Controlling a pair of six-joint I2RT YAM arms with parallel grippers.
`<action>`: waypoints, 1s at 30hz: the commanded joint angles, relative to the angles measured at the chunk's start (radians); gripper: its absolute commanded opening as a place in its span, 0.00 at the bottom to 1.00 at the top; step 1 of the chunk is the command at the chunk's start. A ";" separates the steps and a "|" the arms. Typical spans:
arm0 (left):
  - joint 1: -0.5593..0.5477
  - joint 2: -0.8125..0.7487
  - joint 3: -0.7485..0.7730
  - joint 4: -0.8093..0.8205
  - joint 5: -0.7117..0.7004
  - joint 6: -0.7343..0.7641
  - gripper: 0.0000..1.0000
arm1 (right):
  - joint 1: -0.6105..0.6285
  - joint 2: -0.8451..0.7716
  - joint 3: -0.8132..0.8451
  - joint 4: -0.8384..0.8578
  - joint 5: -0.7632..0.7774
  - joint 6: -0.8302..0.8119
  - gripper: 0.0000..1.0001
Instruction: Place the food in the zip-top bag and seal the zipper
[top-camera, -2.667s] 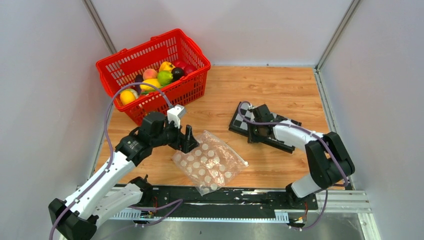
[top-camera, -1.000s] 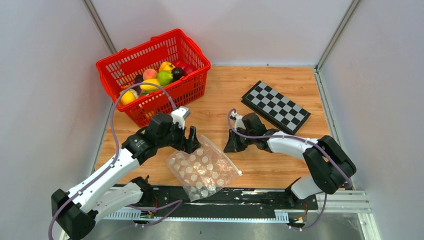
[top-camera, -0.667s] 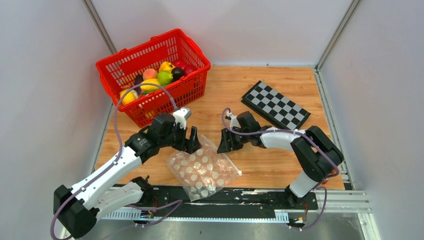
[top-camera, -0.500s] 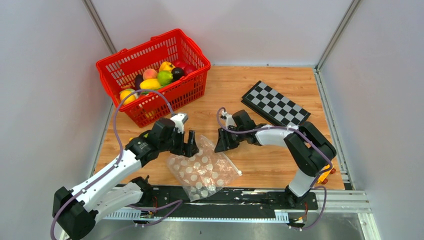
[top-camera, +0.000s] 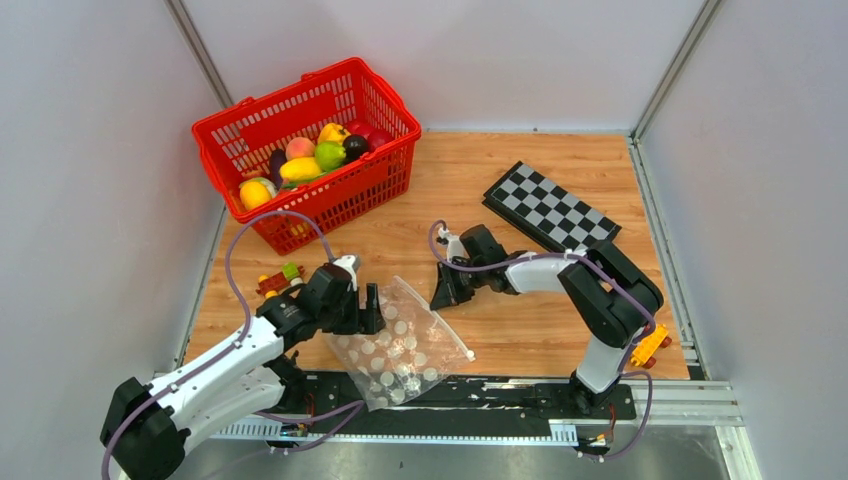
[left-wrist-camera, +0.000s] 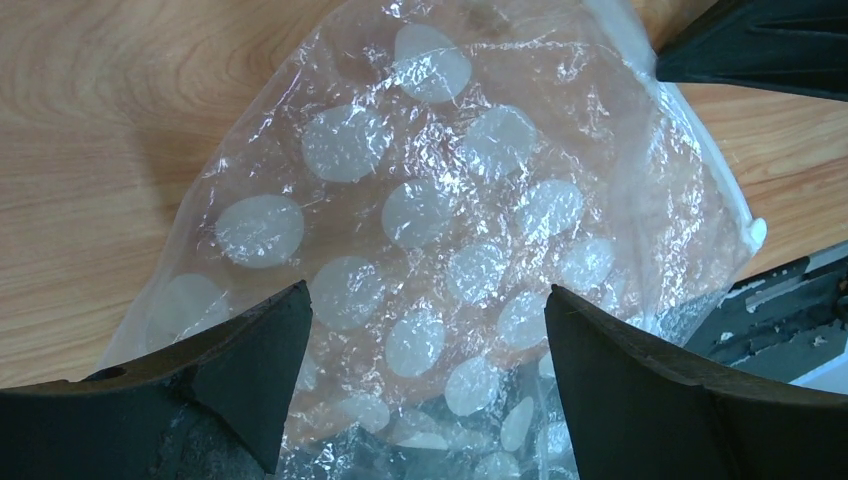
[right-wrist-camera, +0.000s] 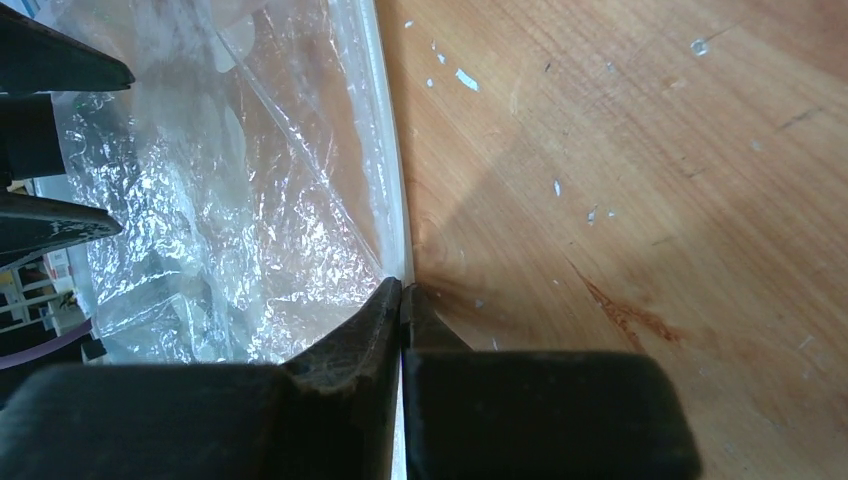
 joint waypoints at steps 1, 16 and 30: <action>-0.005 -0.012 -0.002 0.061 -0.021 -0.033 0.93 | 0.012 -0.005 -0.037 0.066 -0.034 0.026 0.05; -0.008 -0.029 -0.141 0.198 -0.003 -0.097 0.93 | 0.035 0.025 -0.055 0.199 -0.154 0.112 0.24; -0.008 -0.042 -0.098 0.266 0.049 -0.082 0.93 | 0.059 -0.099 -0.068 0.185 -0.099 0.139 0.00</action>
